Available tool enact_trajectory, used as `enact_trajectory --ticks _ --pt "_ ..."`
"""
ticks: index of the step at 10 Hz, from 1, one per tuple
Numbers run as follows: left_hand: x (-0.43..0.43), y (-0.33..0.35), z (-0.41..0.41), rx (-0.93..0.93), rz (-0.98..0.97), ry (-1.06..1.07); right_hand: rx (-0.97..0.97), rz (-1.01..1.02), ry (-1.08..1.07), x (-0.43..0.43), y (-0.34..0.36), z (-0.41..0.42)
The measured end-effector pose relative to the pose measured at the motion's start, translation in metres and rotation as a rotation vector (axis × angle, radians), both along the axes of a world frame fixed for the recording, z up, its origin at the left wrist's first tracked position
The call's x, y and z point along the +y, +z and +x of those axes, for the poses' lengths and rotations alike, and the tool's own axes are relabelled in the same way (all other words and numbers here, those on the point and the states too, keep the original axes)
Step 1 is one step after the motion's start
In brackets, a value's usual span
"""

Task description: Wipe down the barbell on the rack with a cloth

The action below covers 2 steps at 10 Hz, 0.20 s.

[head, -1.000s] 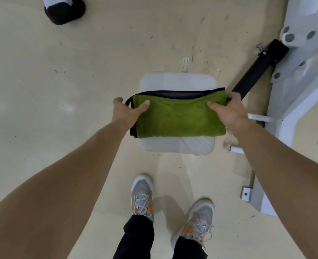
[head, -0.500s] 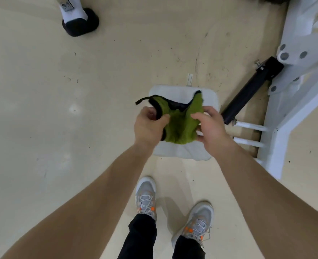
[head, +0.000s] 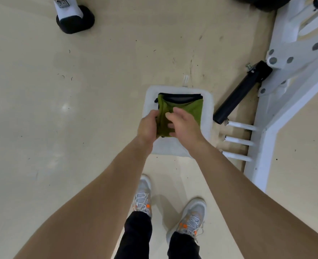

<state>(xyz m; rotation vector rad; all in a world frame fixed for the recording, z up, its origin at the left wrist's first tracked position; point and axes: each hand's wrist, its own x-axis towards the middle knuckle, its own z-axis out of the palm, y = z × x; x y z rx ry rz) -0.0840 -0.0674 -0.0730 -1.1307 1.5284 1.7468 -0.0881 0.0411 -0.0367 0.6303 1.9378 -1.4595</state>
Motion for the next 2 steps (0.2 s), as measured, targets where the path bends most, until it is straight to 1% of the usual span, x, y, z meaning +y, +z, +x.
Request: enact_trajectory --ticks 1,2 --pt "-0.039 -0.017 0.027 -0.180 -0.386 -0.308 -0.032 0.146 0.198 -0.015 -0.015 0.017" --pt "-0.054 0.003 0.038 -0.174 -0.501 -0.492 -0.066 0.232 0.266 -0.013 -0.002 0.026"
